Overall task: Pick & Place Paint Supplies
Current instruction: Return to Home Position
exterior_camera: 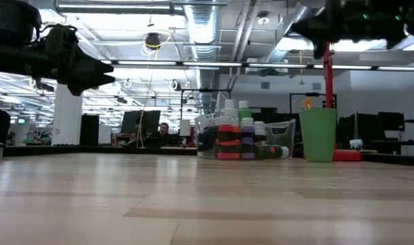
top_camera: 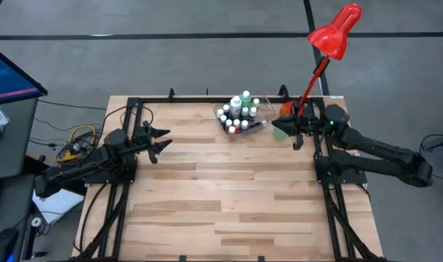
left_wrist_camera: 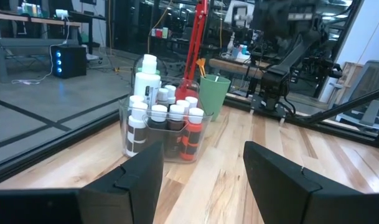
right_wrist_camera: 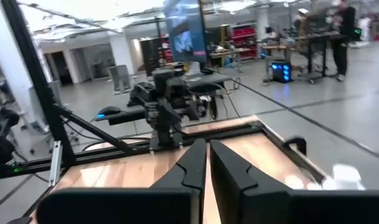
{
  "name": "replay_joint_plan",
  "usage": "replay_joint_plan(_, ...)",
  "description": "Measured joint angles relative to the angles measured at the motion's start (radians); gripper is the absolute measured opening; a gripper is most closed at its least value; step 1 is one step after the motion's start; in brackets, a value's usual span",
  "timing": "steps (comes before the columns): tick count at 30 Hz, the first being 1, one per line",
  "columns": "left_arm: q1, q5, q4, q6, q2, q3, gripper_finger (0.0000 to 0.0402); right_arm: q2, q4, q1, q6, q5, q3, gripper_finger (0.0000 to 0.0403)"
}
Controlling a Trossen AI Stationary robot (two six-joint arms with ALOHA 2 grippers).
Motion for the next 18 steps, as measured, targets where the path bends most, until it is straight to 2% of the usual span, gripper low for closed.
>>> replay_joint_plan(5, 0.000, 0.000, 0.006, 0.000, 0.000, 0.000, 0.0209, -0.091, 0.066, -0.001, 0.054, 0.039, -0.158, 0.0003)
replay_joint_plan(13, 0.000, 0.000, 0.013, 0.000, 0.000, 0.000, 0.0209, -0.204, 0.292, -0.018, 0.162, 0.064, -0.400, 0.0002)
replay_joint_plan(18, 0.000, 0.000, 0.013, 0.000, 0.000, 0.000, 0.0209, -0.286, 0.299, -0.029, 0.267, 0.042, -0.442, 0.0001)
